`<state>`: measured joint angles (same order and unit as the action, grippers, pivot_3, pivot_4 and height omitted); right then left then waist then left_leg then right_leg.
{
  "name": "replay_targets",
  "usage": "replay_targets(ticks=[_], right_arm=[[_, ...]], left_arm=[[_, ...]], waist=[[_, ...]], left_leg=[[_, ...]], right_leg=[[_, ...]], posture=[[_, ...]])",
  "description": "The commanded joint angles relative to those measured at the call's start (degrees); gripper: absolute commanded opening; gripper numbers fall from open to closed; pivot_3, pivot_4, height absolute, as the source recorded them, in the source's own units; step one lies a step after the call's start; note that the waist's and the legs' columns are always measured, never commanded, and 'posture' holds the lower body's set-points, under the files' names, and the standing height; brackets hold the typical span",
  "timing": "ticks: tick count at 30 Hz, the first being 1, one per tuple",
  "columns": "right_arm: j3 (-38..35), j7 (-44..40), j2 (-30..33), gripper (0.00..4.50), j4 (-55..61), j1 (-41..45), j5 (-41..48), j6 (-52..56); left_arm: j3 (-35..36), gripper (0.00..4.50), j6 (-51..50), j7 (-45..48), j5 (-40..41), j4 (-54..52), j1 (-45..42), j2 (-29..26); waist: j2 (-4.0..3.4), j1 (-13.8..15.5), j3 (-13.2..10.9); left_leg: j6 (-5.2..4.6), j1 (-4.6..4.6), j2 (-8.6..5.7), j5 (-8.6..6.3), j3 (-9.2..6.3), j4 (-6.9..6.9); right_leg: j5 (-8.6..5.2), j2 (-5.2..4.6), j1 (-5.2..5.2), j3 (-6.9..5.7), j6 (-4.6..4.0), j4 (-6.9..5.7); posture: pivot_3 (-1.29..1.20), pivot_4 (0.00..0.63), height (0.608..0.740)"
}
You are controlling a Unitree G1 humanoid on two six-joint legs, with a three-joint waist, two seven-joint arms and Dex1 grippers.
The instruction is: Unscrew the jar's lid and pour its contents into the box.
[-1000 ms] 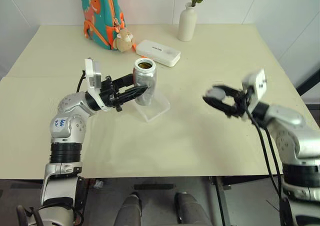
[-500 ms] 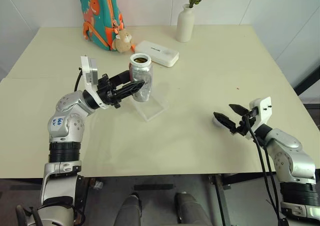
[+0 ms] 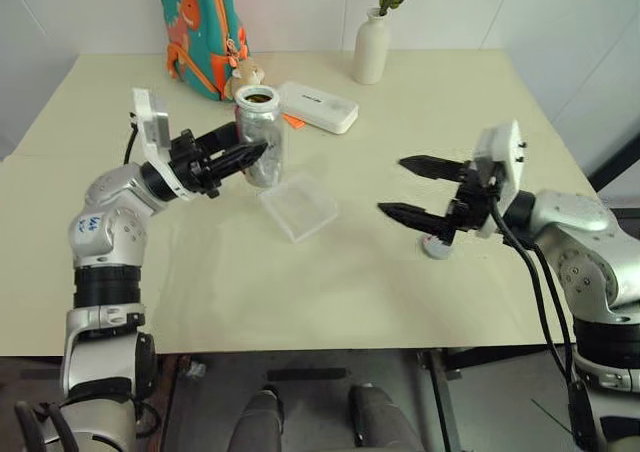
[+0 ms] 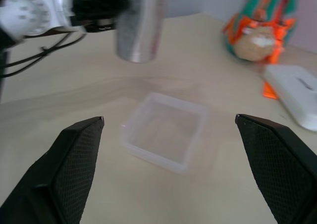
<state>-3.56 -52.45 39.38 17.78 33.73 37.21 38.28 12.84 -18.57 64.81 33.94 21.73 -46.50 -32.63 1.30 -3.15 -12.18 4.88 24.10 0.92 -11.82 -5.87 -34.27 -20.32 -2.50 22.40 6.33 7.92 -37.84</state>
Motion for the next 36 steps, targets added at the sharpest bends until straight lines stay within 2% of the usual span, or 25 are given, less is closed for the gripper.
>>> replay_targets(ticks=[1,6,13,16,19,21,26,30,33,36], right_arm=[[3.2,-2.0,1.2,4.48,0.5,2.9,0.8,3.4],[4.4,-2.8,0.3,4.48,0.4,3.3,0.0,2.5],[3.4,-0.7,-0.1,4.48,0.1,1.1,-0.8,2.0],[2.2,0.6,-0.4,4.48,-0.2,0.3,-0.7,1.9],[1.2,1.3,-0.7,4.48,-0.3,-0.2,-0.3,2.1],[0.8,1.6,-0.8,4.48,-0.4,-0.7,-0.4,2.0],[0.5,2.7,-1.8,4.48,-0.4,-1.6,-0.4,1.8],[0.4,3.6,-2.7,4.48,-0.2,-1.9,-0.4,1.6],[-0.1,4.8,-3.8,4.48,-0.2,-2.2,-0.1,1.5],[-0.6,5.6,-4.9,4.48,0.1,-2.6,0.1,1.6]], left_arm=[[0.1,1.99,3.8,3.9,-2.7,6.4,-1.6,-3.1],[-1.0,1.99,10.6,6.1,-7.0,14.6,-3.4,-3.8],[-2.7,1.99,20.0,4.5,-12.2,16.4,-3.2,-2.8],[-4.9,1.99,26.3,0.0,-18.1,15.6,-2.8,-3.2],[-6.0,1.99,29.6,-8.2,-23.1,14.6,-4.7,-2.5],[-7.8,1.99,33.6,-9.8,-26.0,12.8,-5.5,-2.4],[-14.6,1.99,48.8,-18.1,-40.0,9.8,-5.5,-4.1],[-17.9,1.99,61.7,-30.4,-53.2,12.0,-6.0,-7.7],[-22.9,1.99,68.3,-52.8,-74.5,12.9,-8.4,-13.6],[-28.4,1.99,66.9,-70.6,-88.5,13.5,-11.1,-15.8]], waist=[[0.00,0.1,0.0],[0.01,0.5,0.0],[0.01,0.6,0.0],[0.01,0.5,0.0],[0.01,0.5,0.0],[0.01,0.6,0.0],[0.01,0.9,0.0],[0.01,0.7,0.0],[0.02,0.5,0.0],[0.02,0.9,0.0]], left_leg=[[-0.01,0.01,-0.03,0.00,0.01,0.00],[-0.02,0.11,-0.05,-0.01,0.01,0.04],[-0.02,0.10,-0.03,-0.01,0.01,0.04],[-0.02,0.10,-0.02,-0.01,0.01,0.02],[-0.02,0.10,-0.03,-0.01,0.01,0.00],[-0.02,0.10,-0.03,-0.01,0.01,-0.01],[-0.02,0.10,-0.04,-0.01,0.05,-0.01],[-0.02,0.09,-0.03,-0.01,0.05,0.00],[-0.03,0.09,-0.03,-0.01,0.05,-0.01],[-0.03,0.10,-0.07,-0.01,0.05,-0.02]], right_leg=[[0.00,-0.04,-0.01,0.01,0.00,0.02],[-0.01,-0.07,0.08,-0.02,-0.01,0.07],[-0.01,-0.06,0.09,-0.01,-0.01,0.03],[-0.01,-0.06,0.12,0.00,-0.01,-0.02],[-0.01,-0.05,0.12,0.01,-0.01,-0.05],[-0.01,-0.06,0.11,0.01,-0.01,-0.06],[-0.01,-0.07,0.11,0.04,-0.01,-0.03],[0.00,-0.03,0.14,0.06,-0.01,-0.07],[0.00,-0.04,0.14,0.07,0.00,-0.08],[0.01,-0.07,0.13,0.06,0.02,-0.07]], posture=[[0.00,0.150,0.740],[0.00,0.150,0.740],[0.00,0.150,0.740],[0.00,0.150,0.740],[0.00,0.150,0.740],[0.00,0.150,0.740],[0.00,0.150,0.740],[0.00,0.150,0.740],[0.00,0.150,0.740],[0.00,0.150,0.740]])
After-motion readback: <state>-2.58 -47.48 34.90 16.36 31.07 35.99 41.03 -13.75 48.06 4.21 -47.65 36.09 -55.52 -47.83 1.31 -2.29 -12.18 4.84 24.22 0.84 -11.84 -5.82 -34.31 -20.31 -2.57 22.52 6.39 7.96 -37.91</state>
